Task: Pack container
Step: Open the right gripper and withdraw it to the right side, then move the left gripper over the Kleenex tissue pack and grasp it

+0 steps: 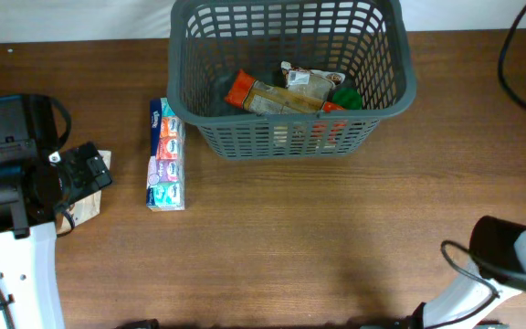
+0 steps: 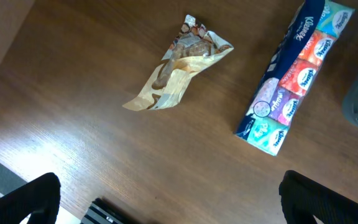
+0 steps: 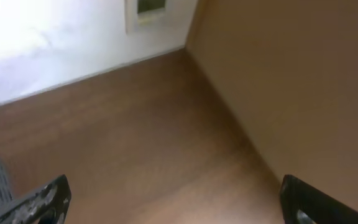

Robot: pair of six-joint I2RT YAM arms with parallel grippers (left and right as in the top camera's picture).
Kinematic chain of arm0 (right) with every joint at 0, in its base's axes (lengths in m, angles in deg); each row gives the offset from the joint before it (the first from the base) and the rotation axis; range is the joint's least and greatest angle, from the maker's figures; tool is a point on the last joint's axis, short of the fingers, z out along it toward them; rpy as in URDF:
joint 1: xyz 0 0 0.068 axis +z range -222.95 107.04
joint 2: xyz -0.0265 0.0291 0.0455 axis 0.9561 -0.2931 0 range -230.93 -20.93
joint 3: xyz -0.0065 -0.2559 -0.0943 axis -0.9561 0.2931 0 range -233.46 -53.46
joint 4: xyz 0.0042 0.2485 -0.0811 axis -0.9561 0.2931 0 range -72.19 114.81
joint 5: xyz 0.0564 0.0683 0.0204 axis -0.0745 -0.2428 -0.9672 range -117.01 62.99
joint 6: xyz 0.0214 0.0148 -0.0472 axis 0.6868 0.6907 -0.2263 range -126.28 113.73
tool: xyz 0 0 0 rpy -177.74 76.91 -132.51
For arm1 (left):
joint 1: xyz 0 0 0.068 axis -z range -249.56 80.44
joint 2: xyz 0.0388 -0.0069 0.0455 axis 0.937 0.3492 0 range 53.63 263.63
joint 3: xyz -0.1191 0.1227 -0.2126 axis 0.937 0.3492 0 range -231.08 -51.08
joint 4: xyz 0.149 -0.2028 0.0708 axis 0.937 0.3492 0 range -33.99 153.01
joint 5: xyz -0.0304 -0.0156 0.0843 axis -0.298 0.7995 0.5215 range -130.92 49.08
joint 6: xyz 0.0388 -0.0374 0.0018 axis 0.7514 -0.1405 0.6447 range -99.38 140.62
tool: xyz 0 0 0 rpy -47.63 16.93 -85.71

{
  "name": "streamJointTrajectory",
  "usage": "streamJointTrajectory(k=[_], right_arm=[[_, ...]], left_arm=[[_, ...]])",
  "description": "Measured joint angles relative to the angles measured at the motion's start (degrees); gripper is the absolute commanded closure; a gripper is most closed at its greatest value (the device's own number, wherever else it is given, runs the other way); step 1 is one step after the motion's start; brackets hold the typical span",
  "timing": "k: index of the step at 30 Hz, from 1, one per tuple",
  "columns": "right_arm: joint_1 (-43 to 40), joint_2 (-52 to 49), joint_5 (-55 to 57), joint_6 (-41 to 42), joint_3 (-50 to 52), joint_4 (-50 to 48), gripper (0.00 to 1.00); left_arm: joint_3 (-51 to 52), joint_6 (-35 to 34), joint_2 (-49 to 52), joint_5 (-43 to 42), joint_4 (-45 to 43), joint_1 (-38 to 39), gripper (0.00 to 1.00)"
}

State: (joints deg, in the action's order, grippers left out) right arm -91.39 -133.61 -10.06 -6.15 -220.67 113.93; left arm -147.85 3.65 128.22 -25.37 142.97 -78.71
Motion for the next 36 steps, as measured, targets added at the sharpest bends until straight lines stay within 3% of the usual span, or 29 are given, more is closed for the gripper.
streamJointTrajectory(k=[10,18,29,36], right_arm=[[-3.93,-7.26,-8.85,1.22,13.25,0.13,0.01],[-3.93,-9.53,-12.13,1.38,17.42,-0.15,0.01],[-3.93,-9.55,-12.59,1.38,17.88,-0.31,0.01],[-3.93,-9.55,-12.59,1.40,17.88,-0.31,0.01]], left_arm=[[0.00,0.00,0.00,-0.22,0.00,0.00,0.01],[0.00,0.61,0.00,-4.22,-0.46,0.00,0.00],[0.00,8.92,0.94,-12.20,-3.98,0.00,0.00],[-0.20,16.41,10.58,-17.31,-6.93,0.00,0.00]])
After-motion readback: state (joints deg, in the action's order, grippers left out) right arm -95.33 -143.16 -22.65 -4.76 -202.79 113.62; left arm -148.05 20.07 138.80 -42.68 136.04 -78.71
